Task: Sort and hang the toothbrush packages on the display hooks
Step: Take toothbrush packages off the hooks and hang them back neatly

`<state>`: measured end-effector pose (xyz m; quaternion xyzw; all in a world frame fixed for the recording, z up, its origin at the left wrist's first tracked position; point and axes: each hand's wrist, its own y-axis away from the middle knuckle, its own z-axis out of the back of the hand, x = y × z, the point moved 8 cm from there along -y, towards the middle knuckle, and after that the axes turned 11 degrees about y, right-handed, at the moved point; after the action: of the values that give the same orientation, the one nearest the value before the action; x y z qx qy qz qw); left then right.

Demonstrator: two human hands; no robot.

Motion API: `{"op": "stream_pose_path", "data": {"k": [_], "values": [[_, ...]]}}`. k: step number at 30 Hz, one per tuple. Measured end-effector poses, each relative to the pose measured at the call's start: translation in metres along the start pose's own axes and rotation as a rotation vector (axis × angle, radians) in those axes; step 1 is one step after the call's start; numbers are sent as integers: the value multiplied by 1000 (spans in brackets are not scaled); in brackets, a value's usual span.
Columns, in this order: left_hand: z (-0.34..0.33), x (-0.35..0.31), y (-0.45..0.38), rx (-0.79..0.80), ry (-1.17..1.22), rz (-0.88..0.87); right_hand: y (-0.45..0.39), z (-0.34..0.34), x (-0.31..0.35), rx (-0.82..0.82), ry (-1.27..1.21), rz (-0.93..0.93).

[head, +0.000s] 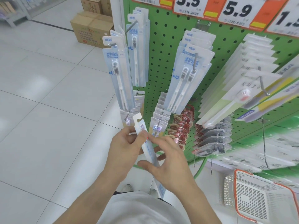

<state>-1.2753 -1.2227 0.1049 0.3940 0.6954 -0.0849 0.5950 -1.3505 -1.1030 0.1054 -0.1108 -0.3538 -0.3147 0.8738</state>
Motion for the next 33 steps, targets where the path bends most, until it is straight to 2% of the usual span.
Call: {"op": "stream_pose_path", "data": {"k": [3, 7, 11, 15, 23, 33], "values": [[-6, -6, 4, 66, -49, -26, -4, 4, 6, -7, 40, 34], [-5, -28, 9, 48, -145, -168, -14, 16, 8, -45, -31, 9], [-5, -54, 12, 98, -120, -296, -25, 23, 21, 3, -271, -12], [3, -84, 11, 65, -93, -401, -40, 40, 43, -59, -468, 19], [8, -139, 12, 3, -73, -620, -66, 62, 86, -183, -446, 122], [11, -147, 2, 11, -103, -658, -72, 63, 106, -193, -463, 108]]}}
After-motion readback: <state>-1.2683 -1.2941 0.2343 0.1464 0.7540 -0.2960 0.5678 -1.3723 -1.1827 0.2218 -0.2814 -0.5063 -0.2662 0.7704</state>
